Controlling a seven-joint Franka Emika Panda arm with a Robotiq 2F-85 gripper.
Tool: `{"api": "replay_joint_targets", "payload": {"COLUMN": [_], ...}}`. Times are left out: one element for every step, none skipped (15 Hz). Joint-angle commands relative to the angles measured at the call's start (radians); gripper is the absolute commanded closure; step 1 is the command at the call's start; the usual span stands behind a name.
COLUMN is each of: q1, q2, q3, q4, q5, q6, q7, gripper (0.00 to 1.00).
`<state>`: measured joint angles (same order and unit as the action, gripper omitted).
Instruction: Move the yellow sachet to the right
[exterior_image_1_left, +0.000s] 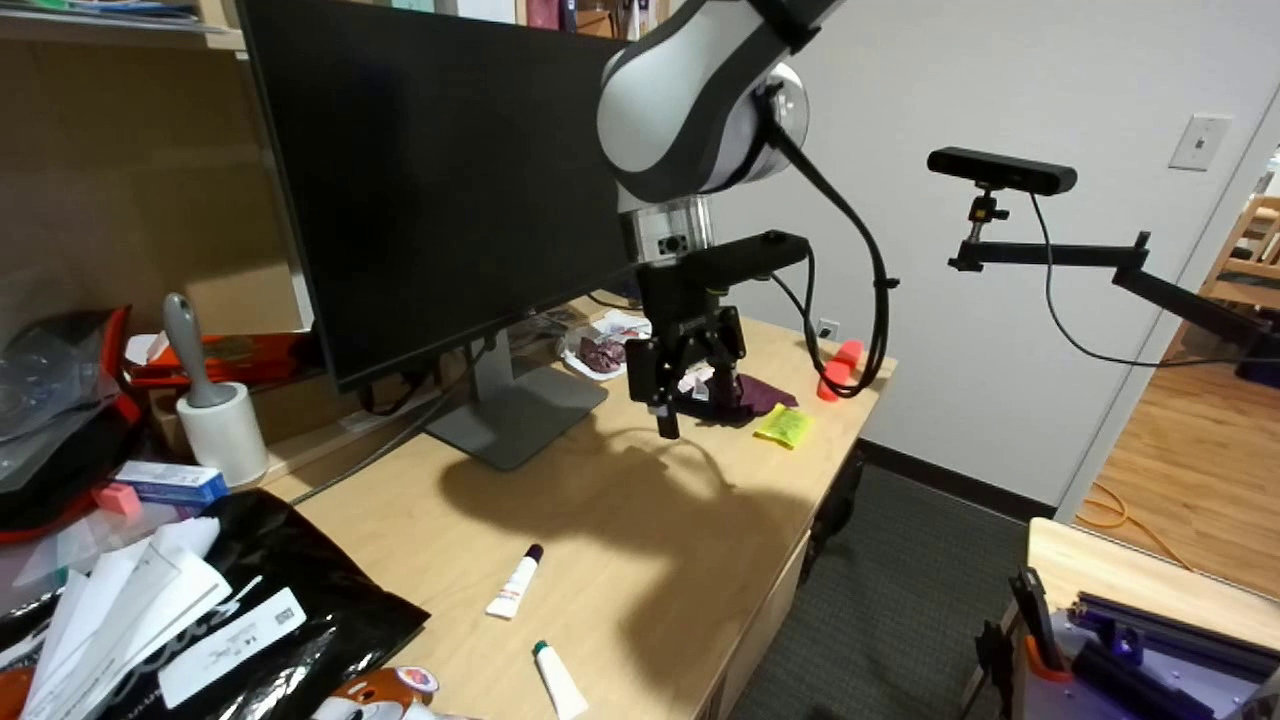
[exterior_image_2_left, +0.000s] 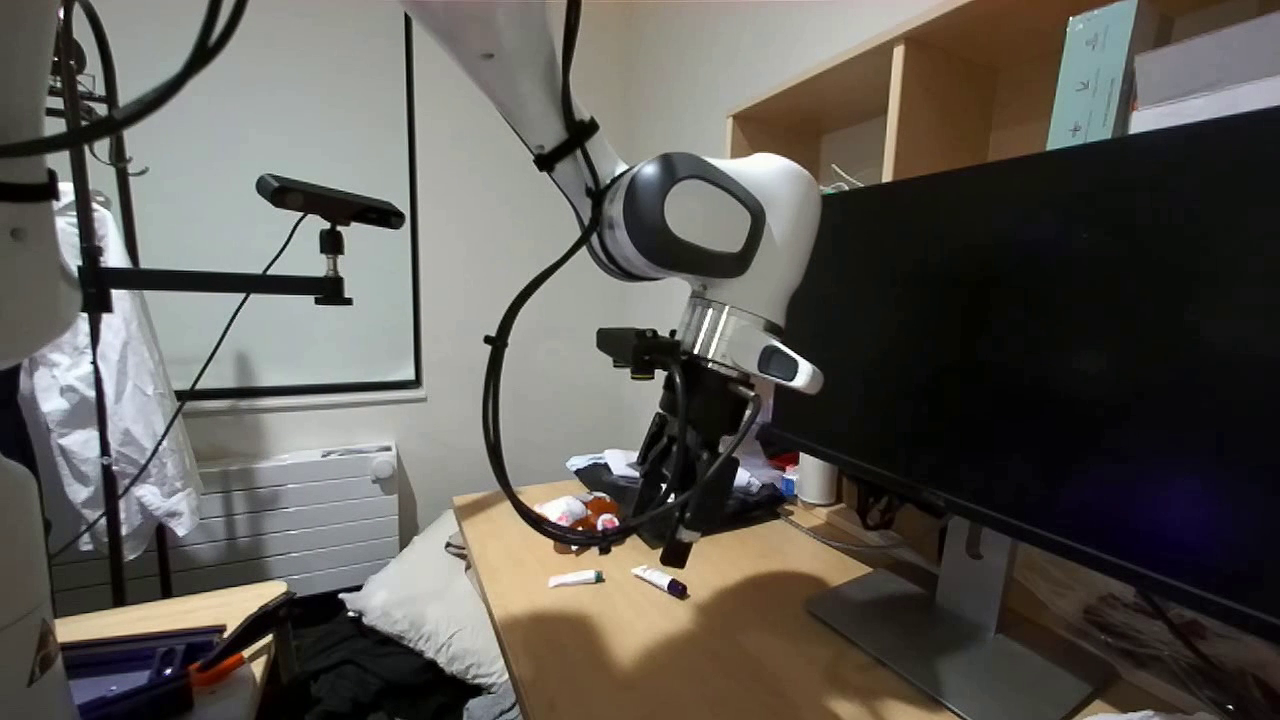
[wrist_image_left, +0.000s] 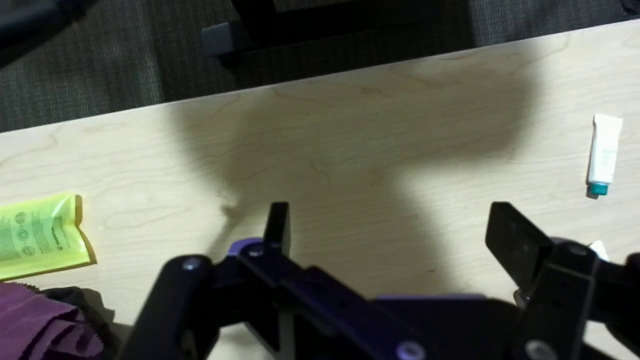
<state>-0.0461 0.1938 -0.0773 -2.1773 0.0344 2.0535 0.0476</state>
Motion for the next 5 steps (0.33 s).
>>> {"api": "replay_joint_targets", "payload": {"q1": [-0.007, -0.008, -0.009, -0.009, -0.009], "q2": [0.000, 0.000, 0.000, 0.000, 0.000], "q3": [0.006, 0.006, 0.006, 0.006, 0.006], "q4": [0.002, 0.002, 0.002, 0.002, 0.002], "q5": [-0.001, -0.001, -0.001, -0.001, -0.001], "q6": [0.002, 0.007, 0.010, 0.011, 0.011], "q7": [-0.011, -0.018, -0.022, -0.023, -0.024], "gripper": [0.00, 0.00, 0.00, 0.00, 0.00]}}
